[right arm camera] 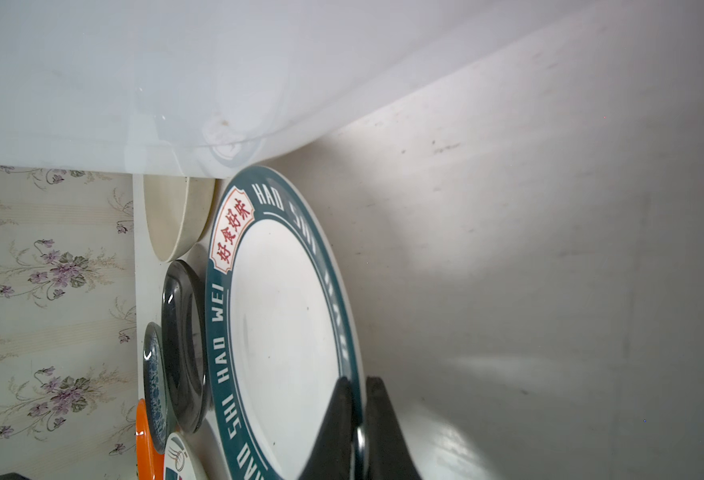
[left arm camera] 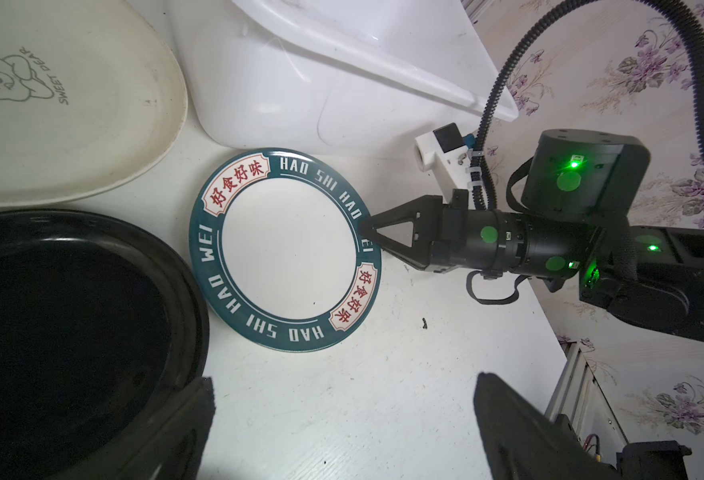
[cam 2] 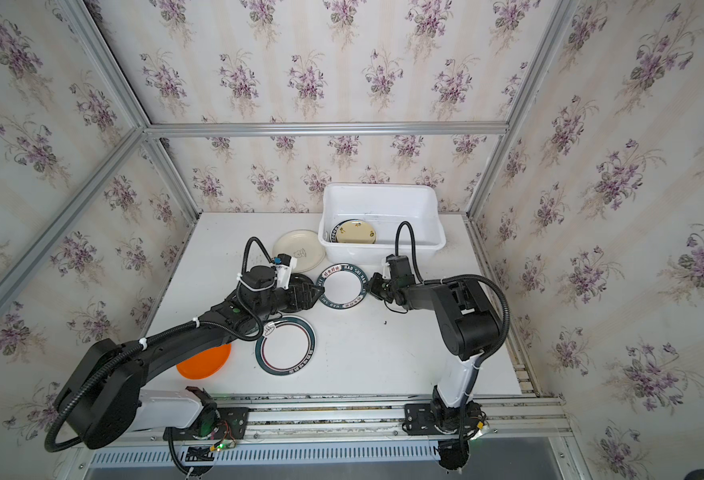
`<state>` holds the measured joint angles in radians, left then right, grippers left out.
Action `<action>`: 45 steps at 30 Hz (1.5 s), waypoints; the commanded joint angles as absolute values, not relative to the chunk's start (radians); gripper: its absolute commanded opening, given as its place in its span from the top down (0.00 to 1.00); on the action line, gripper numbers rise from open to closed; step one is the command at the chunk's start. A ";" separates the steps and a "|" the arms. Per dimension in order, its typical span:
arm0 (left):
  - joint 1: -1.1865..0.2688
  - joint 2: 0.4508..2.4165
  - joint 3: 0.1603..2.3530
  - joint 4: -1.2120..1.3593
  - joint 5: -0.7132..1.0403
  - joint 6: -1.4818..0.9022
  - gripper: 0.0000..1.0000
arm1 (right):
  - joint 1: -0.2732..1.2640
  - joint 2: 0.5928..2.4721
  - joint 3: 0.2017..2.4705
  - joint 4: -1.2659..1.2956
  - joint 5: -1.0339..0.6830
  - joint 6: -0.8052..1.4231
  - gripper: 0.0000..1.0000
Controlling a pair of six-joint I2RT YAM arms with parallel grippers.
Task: Place the plates into the plastic bin on the countertop
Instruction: 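Close the right gripper on the green-rimmed plate's rim, then lift the green-rimmed plate on edge and carry it over the bin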
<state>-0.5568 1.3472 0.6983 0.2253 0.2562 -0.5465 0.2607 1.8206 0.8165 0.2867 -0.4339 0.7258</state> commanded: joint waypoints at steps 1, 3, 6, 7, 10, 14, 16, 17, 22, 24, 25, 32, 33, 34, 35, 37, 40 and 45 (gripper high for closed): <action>-0.555 1.351 0.697 0.256 0.260 -0.540 0.00 | 0.262 1.822 0.819 0.231 -0.391 0.702 0.99; -0.555 1.354 0.699 0.255 0.262 -0.542 0.00 | 0.261 1.817 0.819 0.222 -0.386 0.700 1.00; -0.555 1.355 0.701 0.255 0.264 -0.543 0.00 | 0.261 1.799 0.815 0.207 -0.377 0.698 1.00; -0.555 1.353 0.701 0.255 0.262 -0.544 0.00 | 0.261 1.789 0.812 0.200 -0.373 0.695 1.00; -0.555 1.354 0.702 0.255 0.259 -0.543 0.00 | 0.261 1.756 0.805 0.171 -0.355 0.683 1.00; -0.555 1.356 0.704 0.258 0.256 -0.542 0.00 | 0.261 1.698 0.788 0.135 -0.337 0.670 1.00; -0.555 1.358 0.704 0.260 0.253 -0.543 0.00 | 0.261 1.665 0.776 0.113 -0.326 0.667 1.00; -0.555 1.359 0.704 0.261 0.253 -0.543 0.00 | 0.261 1.649 0.770 0.098 -0.322 0.665 1.00; -0.555 1.372 0.710 0.267 0.258 -0.540 0.00 | 0.261 1.533 0.719 0.043 -0.306 0.655 1.00; -0.555 1.381 0.717 0.265 0.259 -0.536 0.00 | 0.259 1.488 0.708 0.012 -0.314 0.668 1.00; -0.555 1.385 0.720 0.257 0.254 -0.529 0.00 | 0.255 1.468 0.703 0.000 -0.333 0.680 1.00; -0.550 1.388 0.722 0.241 0.241 -0.507 0.00 | 0.251 1.286 0.696 -0.085 -0.388 0.725 1.00; -0.548 1.391 0.724 0.241 0.241 -0.506 0.00 | 0.247 1.264 0.699 -0.092 -0.400 0.736 1.00; -0.546 1.393 0.725 0.243 0.241 -0.505 0.00 | 0.240 1.244 0.703 -0.098 -0.416 0.750 1.00; -0.545 1.395 0.725 0.244 0.241 -0.505 0.00 | 0.235 1.221 0.709 -0.106 -0.426 0.762 1.00; -0.543 1.400 0.726 0.247 0.241 -0.506 0.00 | 0.232 1.187 0.727 -0.131 -0.427 0.765 1.00; -0.536 1.405 0.720 0.257 0.241 -0.505 0.00 | 0.229 1.152 0.767 -0.184 -0.420 0.753 1.00; -0.517 1.394 0.704 0.271 0.241 -0.506 0.00 | 0.204 1.120 0.841 -0.230 -0.452 0.741 1.00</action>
<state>-0.5247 1.4017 0.7101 0.2413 0.2432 -0.5140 0.2085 1.1366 0.7994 -0.2176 -0.4202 0.7441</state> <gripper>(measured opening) 0.996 0.088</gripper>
